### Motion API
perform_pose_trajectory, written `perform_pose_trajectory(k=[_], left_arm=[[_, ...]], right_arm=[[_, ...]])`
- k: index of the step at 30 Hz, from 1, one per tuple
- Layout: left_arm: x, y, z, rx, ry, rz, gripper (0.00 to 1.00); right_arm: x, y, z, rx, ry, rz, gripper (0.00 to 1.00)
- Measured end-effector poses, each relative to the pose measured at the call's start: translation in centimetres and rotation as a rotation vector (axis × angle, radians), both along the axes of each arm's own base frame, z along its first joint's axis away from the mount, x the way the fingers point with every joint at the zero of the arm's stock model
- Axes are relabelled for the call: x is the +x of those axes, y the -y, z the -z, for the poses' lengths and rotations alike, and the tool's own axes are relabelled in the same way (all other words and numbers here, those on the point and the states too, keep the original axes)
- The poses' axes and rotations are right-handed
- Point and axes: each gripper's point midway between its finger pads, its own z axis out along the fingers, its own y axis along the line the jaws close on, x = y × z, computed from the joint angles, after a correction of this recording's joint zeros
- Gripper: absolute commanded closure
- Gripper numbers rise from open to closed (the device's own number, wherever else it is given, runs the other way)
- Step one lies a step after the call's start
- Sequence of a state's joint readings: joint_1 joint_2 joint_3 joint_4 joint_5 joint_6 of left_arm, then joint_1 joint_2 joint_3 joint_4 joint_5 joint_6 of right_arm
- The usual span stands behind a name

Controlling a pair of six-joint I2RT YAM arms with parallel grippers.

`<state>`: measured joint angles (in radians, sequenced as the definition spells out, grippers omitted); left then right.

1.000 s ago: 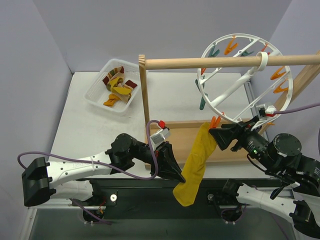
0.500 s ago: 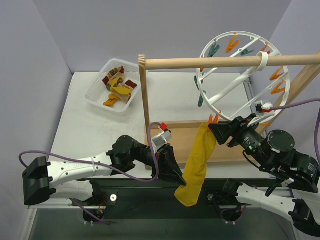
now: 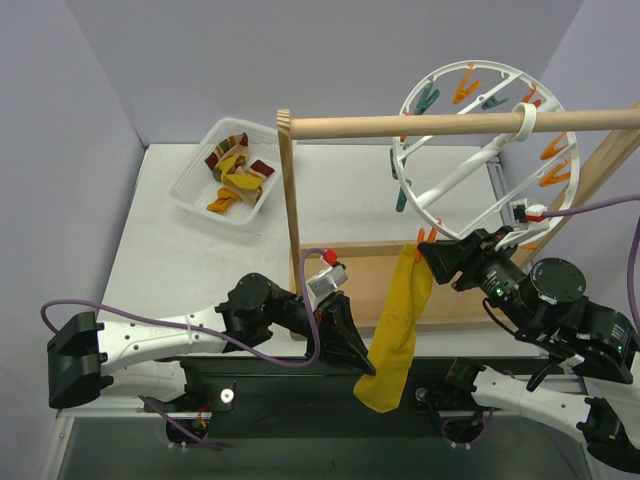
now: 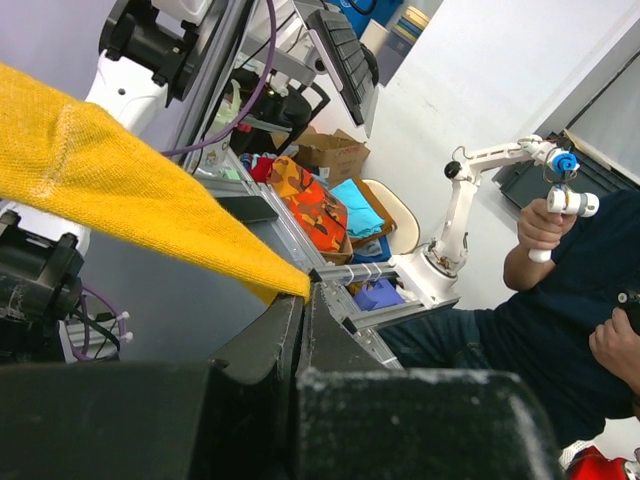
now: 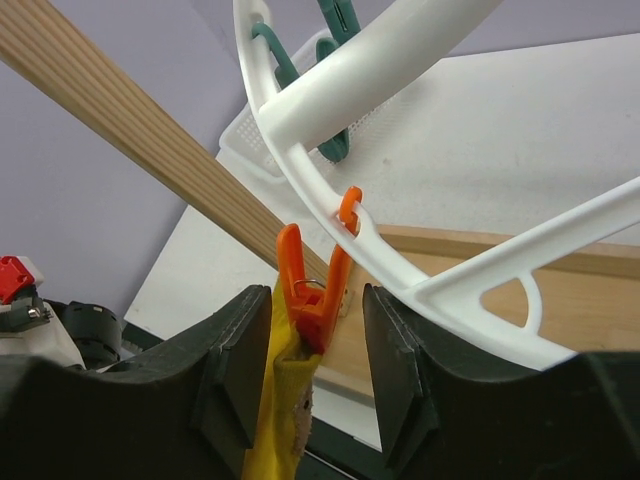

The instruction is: Remove the socks clipped to the hanger

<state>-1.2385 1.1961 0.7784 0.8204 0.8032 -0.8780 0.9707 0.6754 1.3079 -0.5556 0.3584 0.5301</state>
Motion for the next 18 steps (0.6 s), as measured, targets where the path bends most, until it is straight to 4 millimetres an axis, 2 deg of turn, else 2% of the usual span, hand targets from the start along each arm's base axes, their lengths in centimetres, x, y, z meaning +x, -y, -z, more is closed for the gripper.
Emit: perform_pose_trajectory(k=[18], left_arm=[[0.4, 0.8, 1.1, 0.036, 0.024, -0.028, 1.00]], right_arm=[[0.7, -0.5, 0.1, 0.010, -0.018, 0.027, 0.63]])
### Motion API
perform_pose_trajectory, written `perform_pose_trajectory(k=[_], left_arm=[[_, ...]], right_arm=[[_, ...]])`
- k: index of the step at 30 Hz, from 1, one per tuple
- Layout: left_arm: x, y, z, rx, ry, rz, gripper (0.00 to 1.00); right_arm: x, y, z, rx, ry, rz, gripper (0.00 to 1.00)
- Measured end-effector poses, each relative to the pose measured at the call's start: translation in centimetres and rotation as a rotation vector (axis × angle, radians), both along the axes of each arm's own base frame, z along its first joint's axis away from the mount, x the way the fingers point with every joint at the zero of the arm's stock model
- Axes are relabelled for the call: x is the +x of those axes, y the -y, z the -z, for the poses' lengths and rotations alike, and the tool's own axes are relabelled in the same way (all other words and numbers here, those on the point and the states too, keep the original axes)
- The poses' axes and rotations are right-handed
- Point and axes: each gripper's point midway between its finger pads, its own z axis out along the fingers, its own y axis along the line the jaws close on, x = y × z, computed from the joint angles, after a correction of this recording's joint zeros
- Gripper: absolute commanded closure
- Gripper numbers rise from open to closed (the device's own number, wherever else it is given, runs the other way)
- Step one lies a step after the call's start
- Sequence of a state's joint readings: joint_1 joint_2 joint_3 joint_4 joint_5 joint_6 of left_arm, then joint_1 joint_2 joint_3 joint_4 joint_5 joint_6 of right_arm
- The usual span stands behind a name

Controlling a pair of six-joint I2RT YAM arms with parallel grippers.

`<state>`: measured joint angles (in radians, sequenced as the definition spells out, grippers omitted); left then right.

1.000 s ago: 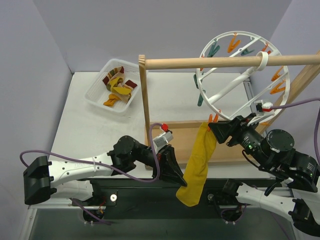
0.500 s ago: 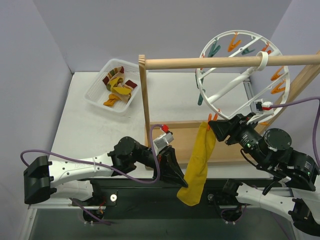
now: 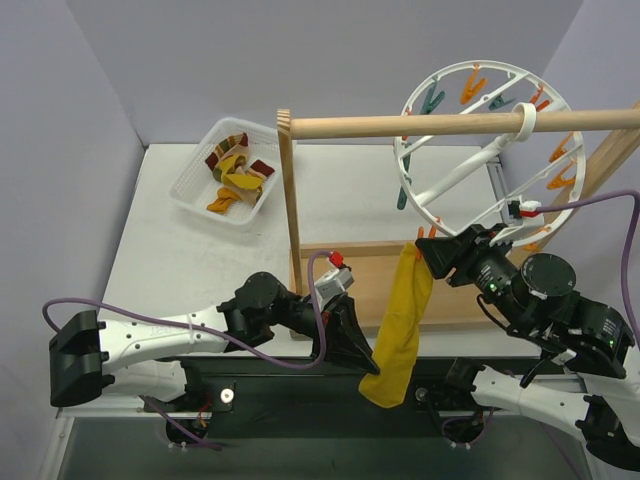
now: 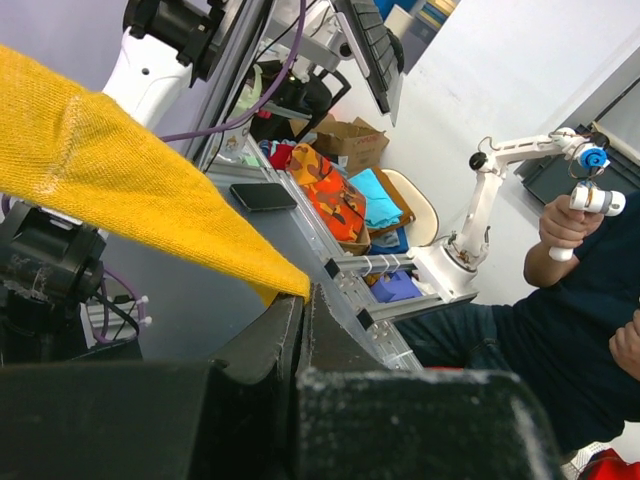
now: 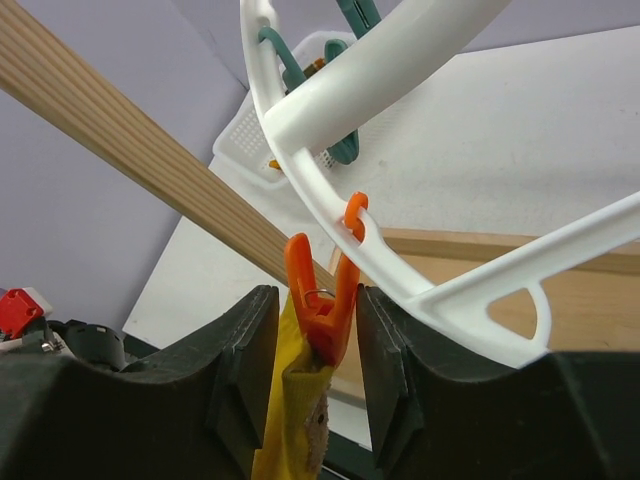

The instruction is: Remove the socks clipped to the hanger

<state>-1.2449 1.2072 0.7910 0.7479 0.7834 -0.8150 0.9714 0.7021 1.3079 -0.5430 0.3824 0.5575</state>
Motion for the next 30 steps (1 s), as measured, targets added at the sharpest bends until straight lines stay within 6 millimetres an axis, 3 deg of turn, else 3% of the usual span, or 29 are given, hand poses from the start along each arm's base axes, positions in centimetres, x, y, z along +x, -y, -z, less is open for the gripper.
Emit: perform_pose_trajectory(k=[7, 10, 17, 21, 23, 25, 30], left_arm=[[-0.2, 0.5, -0.1, 0.010, 0.021, -0.007, 1.00], [-0.2, 0.6, 0.0, 0.011, 0.024, -0.008, 1.00], [-0.1, 0.8, 0.4, 0.024, 0.029, -0.013, 1.00], [-0.1, 0.8, 0.5, 0.025, 0.029, -0.014, 1.00], [-0.1, 0.8, 0.5, 0.025, 0.029, -0.013, 1.00], [-0.1, 0.8, 0.5, 0.026, 0.029, -0.013, 1.00], [0.0, 0.9, 0.7, 0.035, 0.031, -0.018, 1.00]], right_arm=[[0.4, 0.2, 0.3, -0.018, -0.005, 0.031, 0.64], [0.6, 0.3, 0.4, -0.022, -0.005, 0.042, 0.72], [1.0, 0.8, 1.0, -0.037, -0.007, 0.082, 1.00], [0.9, 1.1, 1.1, -0.033, -0.005, 0.086, 1.00], [0.8, 1.3, 1.1, -0.029, -0.003, 0.086, 0.93], [0.6, 1.5, 1.2, -0.024, 0.000, 0.083, 0.76], [0.2, 1.7, 1.0, -0.010, 0.005, 0.067, 0.62]])
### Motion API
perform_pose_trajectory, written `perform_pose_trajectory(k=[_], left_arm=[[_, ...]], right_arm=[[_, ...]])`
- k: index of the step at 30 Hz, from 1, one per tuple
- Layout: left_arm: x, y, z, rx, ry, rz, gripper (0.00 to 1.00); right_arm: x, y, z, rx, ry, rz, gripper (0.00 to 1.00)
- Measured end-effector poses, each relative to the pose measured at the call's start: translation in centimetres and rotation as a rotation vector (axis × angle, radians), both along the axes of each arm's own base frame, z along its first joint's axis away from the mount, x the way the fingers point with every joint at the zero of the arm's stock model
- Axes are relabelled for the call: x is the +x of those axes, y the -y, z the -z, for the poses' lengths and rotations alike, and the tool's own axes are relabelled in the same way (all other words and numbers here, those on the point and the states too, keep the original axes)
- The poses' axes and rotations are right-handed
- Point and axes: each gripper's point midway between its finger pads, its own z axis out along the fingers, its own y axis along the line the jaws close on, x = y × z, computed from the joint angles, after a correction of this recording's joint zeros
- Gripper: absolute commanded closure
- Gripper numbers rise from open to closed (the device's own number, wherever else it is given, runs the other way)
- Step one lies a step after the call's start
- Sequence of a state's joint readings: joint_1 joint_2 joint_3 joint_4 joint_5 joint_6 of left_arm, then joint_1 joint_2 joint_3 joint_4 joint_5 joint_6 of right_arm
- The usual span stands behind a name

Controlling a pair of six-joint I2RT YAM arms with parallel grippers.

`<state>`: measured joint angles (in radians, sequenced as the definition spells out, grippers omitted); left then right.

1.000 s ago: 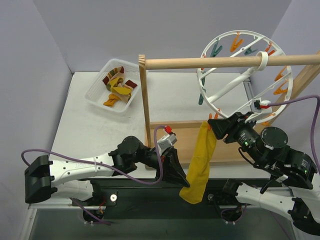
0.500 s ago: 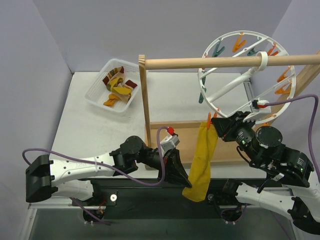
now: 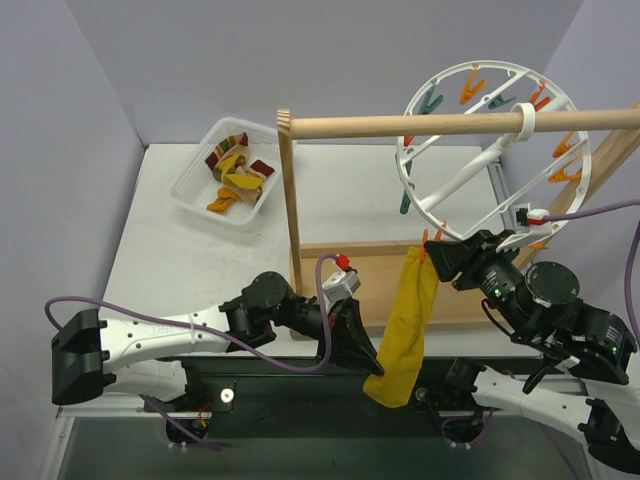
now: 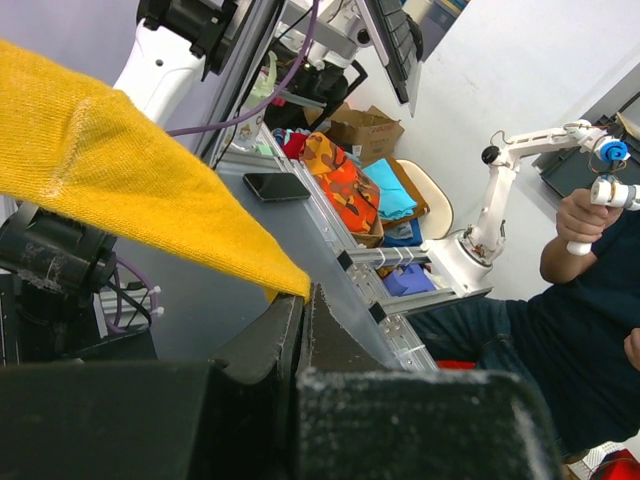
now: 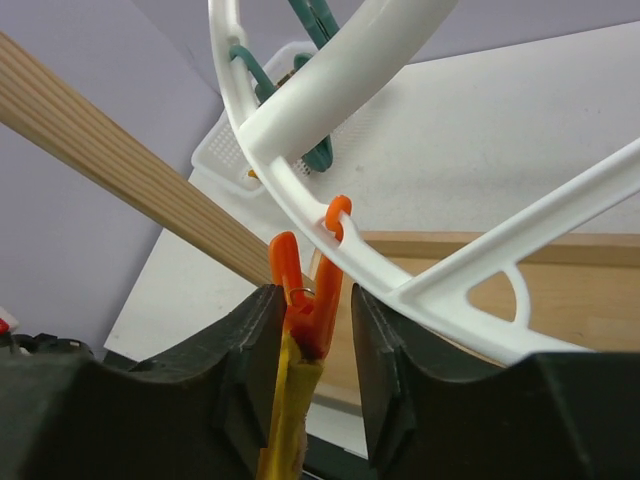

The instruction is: Remove the socks clipped to the hanger

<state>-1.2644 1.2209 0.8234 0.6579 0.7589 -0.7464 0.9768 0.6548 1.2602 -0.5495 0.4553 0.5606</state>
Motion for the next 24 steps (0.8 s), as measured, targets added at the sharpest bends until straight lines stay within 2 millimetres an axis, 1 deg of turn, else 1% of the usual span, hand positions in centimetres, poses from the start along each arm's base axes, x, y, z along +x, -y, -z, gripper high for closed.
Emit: perform_pose_trajectory(k=[1, 6, 8, 10, 15, 16, 18, 19, 21, 24], left_arm=[[0.0, 0.0, 0.1, 0.003, 0.000, -0.001, 1.00], [0.1, 0.1, 0.5, 0.021, -0.001, -0.005, 1.00], [0.1, 0.2, 0.7, 0.027, -0.003, -0.005, 1.00], [0.2, 0.3, 1.0, 0.037, -0.005, -0.005, 1.00], [0.1, 0.6, 1.3, 0.055, 0.002, -0.012, 1.00], [0.1, 0.6, 1.3, 0.055, 0.004, -0.015, 1.00], [0.1, 0.7, 1.2, 0.053, 0.011, -0.020, 1.00], [0.1, 0.7, 1.3, 0.055, 0.013, -0.021, 1.00], [0.2, 0.8, 1.5, 0.061, 0.013, -0.024, 1.00], [0.2, 0.8, 1.6, 0.066, 0.012, -0.030, 1.00]], right_arm=[[-0.1, -0.1, 0.0, 0.003, 0.000, -0.008, 0.58], [-0.7, -0.5, -0.1, 0.023, -0.004, -0.051, 0.52], [-0.9, -0.6, -0.2, 0.029, -0.005, -0.062, 0.45], [-1.0, -0.7, -0.2, 0.032, -0.007, -0.067, 0.42], [-0.8, -0.8, 0.1, 0.016, -0.017, -0.064, 0.44], [-0.7, -0.8, 0.3, 0.006, -0.023, -0.060, 0.49], [-0.4, -0.9, 0.6, -0.014, -0.035, -0.044, 0.55], [-0.2, -0.9, 0.7, -0.024, -0.040, -0.036, 0.56], [0.2, -0.8, 1.1, -0.046, -0.052, -0.010, 0.56], [0.6, -0.6, 1.4, -0.070, -0.061, 0.018, 0.53]])
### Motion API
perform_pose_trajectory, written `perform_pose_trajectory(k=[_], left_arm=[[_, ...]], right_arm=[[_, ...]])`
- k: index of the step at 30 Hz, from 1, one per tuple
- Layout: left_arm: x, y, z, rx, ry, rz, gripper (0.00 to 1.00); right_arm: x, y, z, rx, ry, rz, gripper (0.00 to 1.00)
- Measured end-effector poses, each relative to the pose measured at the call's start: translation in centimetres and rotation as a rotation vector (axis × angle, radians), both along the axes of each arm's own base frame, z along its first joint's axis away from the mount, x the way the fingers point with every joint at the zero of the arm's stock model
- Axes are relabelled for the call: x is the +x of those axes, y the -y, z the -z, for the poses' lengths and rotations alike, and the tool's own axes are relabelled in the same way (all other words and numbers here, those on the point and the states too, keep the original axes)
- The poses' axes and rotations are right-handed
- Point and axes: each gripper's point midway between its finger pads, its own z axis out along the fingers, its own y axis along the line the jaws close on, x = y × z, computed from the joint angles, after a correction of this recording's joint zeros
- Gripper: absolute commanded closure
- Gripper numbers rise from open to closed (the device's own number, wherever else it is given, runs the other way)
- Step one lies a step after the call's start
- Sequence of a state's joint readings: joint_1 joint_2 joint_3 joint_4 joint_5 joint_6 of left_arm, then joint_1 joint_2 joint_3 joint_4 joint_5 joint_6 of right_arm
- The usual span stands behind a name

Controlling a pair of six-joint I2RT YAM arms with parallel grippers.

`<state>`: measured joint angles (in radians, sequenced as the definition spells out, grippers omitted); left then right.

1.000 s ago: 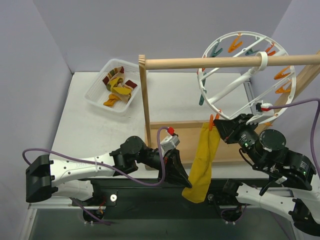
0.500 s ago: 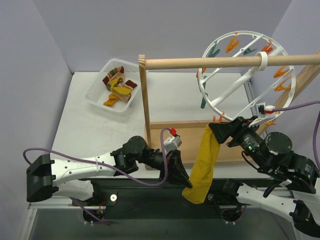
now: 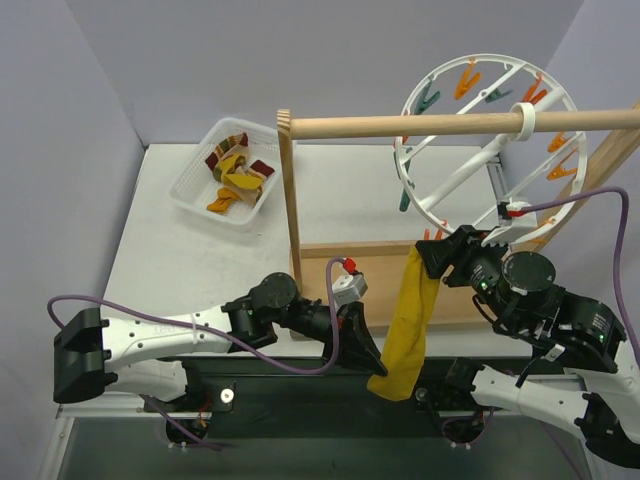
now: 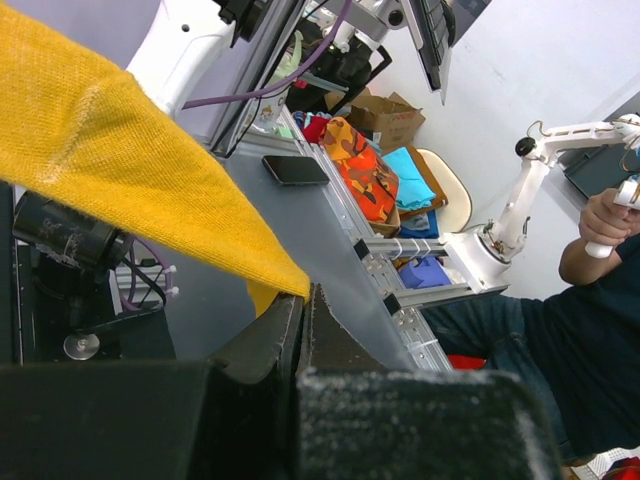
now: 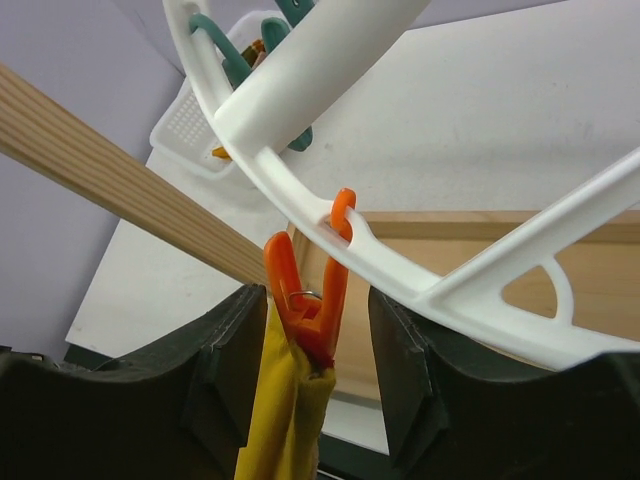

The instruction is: Remove the socks clipped to the hanger

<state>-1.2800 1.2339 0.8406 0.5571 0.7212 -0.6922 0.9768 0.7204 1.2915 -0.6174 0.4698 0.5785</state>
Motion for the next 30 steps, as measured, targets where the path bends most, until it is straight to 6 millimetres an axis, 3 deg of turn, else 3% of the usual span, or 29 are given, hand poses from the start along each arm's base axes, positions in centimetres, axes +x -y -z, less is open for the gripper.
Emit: perform_pose_trajectory(k=[3, 8, 11, 16, 23, 26, 27, 30], left_arm=[[0.1, 0.1, 0.1, 0.002, 0.000, -0.004, 1.00], [0.2, 0.3, 0.3, 0.008, -0.003, -0.007, 1.00], [0.2, 0.3, 0.3, 0.008, -0.003, -0.007, 1.00], [0.1, 0.3, 0.3, 0.009, -0.003, -0.005, 1.00], [-0.1, 0.2, 0.3, 0.010, -0.003, 0.000, 1.00], [0.1, 0.3, 0.7, 0.027, -0.009, -0.006, 1.00], [0.3, 0.3, 0.9, 0.038, -0.012, -0.013, 1.00], [1.8, 0.1, 1.8, 0.087, -0.032, -0.069, 1.00]], right_arm=[[0.2, 0.2, -0.2, -0.010, 0.002, 0.016, 0.51], [0.3, 0.4, -0.4, -0.019, 0.000, 0.026, 0.58], [0.4, 0.5, -0.3, -0.026, -0.001, 0.036, 0.70], [0.4, 1.0, -0.5, -0.023, 0.007, 0.057, 0.98], [0.1, 1.8, -0.5, -0.007, 0.018, 0.066, 1.00], [-0.1, 2.0, -0.4, -0.002, 0.021, 0.066, 0.70], [-0.1, 2.1, -0.4, 0.001, 0.022, 0.065, 0.54], [-0.5, 2.3, -0.1, 0.013, 0.022, 0.052, 0.36]])
